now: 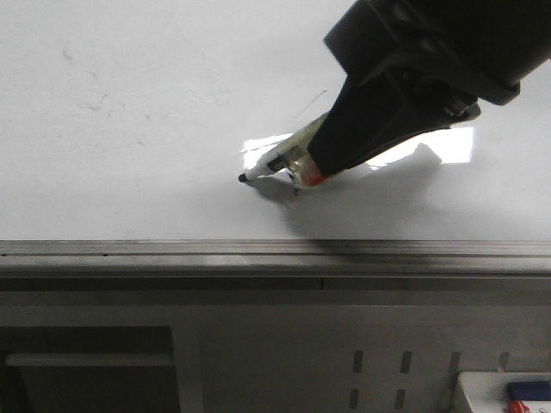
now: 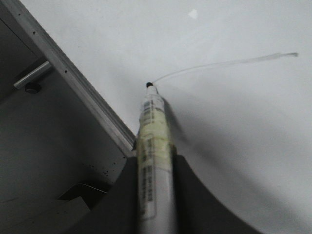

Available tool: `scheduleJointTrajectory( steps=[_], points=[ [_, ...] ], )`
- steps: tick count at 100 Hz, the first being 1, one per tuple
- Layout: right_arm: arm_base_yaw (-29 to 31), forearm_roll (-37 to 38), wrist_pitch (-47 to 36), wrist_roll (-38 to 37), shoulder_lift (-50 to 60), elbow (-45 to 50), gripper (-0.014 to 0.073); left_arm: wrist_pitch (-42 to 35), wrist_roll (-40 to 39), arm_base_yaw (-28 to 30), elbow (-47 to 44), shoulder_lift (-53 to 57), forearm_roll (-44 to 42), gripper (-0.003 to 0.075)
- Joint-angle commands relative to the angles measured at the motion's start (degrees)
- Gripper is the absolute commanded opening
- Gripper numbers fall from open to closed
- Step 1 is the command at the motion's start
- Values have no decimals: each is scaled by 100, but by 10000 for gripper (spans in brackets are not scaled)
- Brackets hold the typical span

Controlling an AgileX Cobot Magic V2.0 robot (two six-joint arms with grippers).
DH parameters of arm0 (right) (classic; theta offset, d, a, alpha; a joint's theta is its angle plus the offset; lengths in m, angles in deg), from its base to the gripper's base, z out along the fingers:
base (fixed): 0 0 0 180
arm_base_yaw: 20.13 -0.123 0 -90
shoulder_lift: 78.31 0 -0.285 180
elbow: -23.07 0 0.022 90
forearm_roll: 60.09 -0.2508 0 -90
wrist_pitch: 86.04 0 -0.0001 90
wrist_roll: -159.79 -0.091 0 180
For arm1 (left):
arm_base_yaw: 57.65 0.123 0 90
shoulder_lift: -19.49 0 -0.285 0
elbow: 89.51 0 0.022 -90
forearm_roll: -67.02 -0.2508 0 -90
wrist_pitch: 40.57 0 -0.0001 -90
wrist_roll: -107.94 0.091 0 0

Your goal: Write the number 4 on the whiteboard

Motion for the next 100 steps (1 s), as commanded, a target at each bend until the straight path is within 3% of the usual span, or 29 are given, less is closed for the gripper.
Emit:
scheduleJointTrajectory(
  steps=[1,28,73,100],
  points=[
    [52,282,-135,-53,-53,-80,-61,-239,-47,4,162,-35,132,-20],
    [377,353,-37,-263,104,-80,-50,-239,-47,4,162,-35,132,-20],
    [2195,701,1046,-315,1104,-80,-50,-239,-47,4,162,-35,132,-20],
    [2257,593,1170,-315,1283,-137,-50,-239,-47,4,162,-35,132,-20]
  ],
)
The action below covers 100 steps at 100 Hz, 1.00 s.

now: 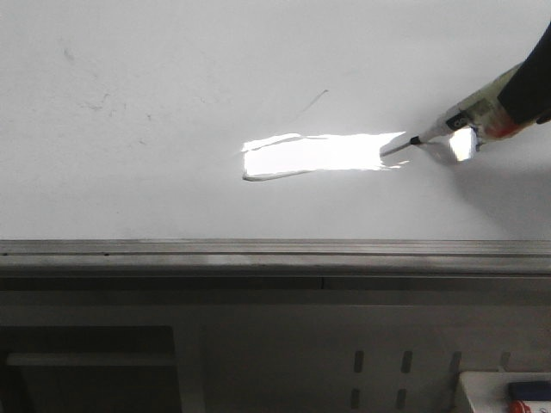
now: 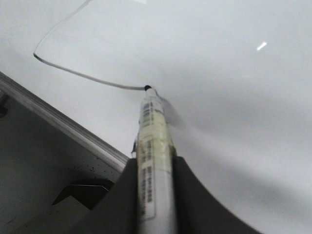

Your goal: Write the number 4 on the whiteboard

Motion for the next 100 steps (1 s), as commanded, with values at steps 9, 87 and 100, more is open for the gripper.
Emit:
scheduleJointTrajectory(
  steps=[9,87,100],
  points=[
    [55,54,-272,-62,340,-349,-50,-239,-47,4,162,-35,132,-20],
    [-1081,-160,-1068,58,-433,-808,-51,-270,-47,4,162,-35,132,-20],
    [-1081,-4,-1109,58,-511,-808,-50,-270,-47,4,162,-35,132,-20]
  ],
)
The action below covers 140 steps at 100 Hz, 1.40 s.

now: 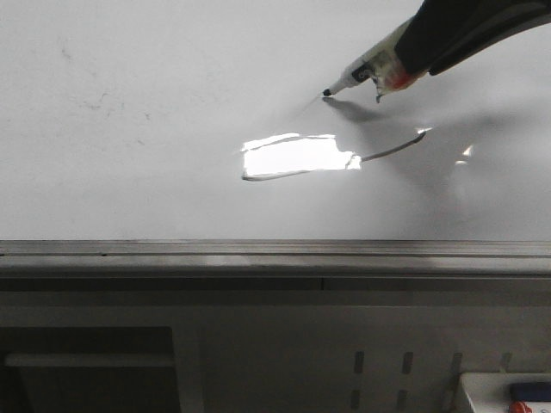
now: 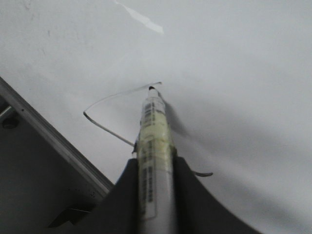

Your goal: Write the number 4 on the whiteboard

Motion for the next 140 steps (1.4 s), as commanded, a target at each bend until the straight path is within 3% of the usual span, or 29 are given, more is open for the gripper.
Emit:
scheduleJointTrajectory(
  steps=[1,56,94,120,140],
  points=[
    [-3,26,-378,79,62,-179,-50,-268,-47,4,162,-35,122,-20],
    [6,78,-125,12,-267,-166,-50,-268,-47,4,162,-35,122,-20],
    [-146,78,-62,-337,-267,836,-50,-268,-47,4,162,-35,122,-20],
    [-146,78,-341,-337,-267,807,-50,-268,-47,4,162,-35,122,-20],
    [-292,-87,160,-337,81,71,-50,-257,-47,4,162,-35,136,-20]
  ],
)
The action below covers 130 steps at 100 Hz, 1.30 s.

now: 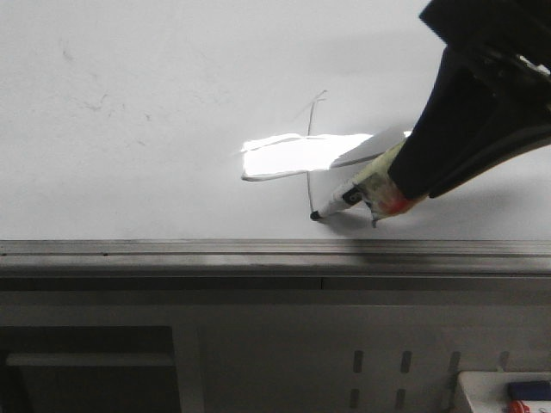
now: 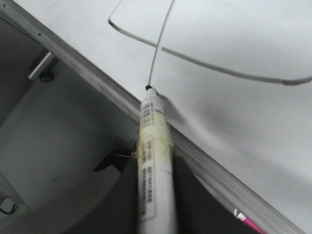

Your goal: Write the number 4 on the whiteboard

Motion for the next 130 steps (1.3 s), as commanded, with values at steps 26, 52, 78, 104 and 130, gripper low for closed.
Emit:
scheduleJointTrajectory(
  steps=[26,52,78,104,130],
  points=[
    [-897,226,-240,-46,964,-1342,-50,484,-47,4,770,-367,-344,223],
    [-1742,236,-228,1023,729,-1380,-51,2708,-47,4,2369,-2123,-1780,389],
    [-2271,252,-271,1764,425,-1380,-51,4078,15,4,3586,-3616,-1960,389],
    [-2635,252,-463,1885,425,-1395,-51,4434,118,4,3862,-4156,-1960,302],
    [-2647,252,-375,1885,425,-1395,-51,4365,118,4,3862,-4179,-1936,110]
  ],
)
